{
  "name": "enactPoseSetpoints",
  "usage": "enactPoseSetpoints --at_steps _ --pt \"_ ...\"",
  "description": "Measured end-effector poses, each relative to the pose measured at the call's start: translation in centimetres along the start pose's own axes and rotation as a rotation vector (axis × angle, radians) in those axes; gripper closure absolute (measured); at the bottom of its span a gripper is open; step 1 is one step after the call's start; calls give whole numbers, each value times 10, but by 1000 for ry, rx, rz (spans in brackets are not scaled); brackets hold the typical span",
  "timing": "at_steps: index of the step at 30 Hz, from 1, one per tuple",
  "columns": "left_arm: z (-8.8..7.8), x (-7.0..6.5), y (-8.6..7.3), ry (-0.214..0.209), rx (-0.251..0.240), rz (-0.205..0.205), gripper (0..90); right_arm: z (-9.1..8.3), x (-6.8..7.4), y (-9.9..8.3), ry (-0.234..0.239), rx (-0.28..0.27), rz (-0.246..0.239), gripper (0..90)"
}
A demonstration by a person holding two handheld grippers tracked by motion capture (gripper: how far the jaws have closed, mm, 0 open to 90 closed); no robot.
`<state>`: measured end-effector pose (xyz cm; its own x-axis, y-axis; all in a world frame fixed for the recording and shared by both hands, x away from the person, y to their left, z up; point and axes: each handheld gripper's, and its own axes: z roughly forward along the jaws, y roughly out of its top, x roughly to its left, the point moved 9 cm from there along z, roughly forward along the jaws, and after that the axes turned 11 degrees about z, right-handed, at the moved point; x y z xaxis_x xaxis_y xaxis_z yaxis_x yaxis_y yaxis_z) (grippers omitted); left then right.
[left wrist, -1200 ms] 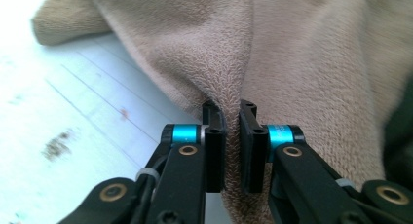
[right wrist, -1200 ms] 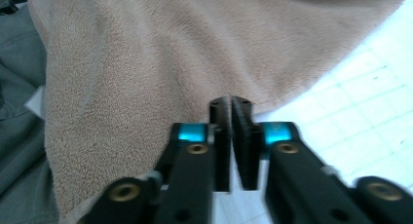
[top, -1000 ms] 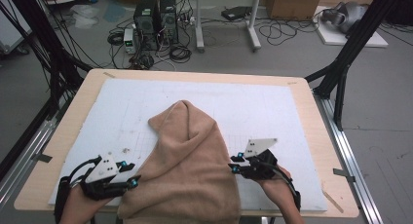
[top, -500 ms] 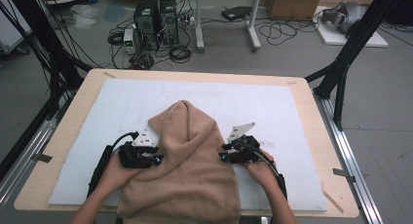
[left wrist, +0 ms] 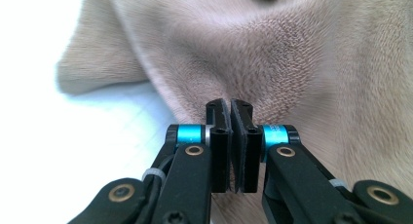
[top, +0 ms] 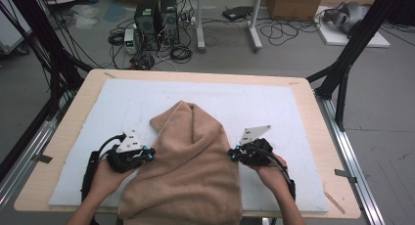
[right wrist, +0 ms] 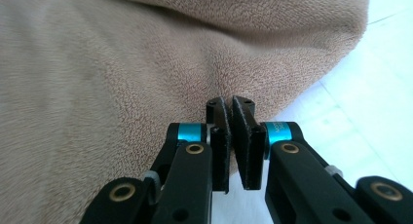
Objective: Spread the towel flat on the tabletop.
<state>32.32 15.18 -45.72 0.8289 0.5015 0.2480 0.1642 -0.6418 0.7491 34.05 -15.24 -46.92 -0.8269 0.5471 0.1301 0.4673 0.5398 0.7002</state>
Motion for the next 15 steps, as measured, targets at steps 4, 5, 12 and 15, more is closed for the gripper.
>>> enactPoseSetpoints --at_steps 4,5,12,15 --pt "-29 -9 -1 29 -43 -7 867 -26 15 -4 1 -27 -18 858" --pt "-34 -13 -2 31 -47 -2 866 -31 22 -6 1 -31 -28 858" --pt "-69 -57 -26 10 -32 11 867 -47 64 -24 43 -5 -78 857" --pt "-80 -74 -38 -12 -11 10 865 -45 84 -33 88 36 -108 848"
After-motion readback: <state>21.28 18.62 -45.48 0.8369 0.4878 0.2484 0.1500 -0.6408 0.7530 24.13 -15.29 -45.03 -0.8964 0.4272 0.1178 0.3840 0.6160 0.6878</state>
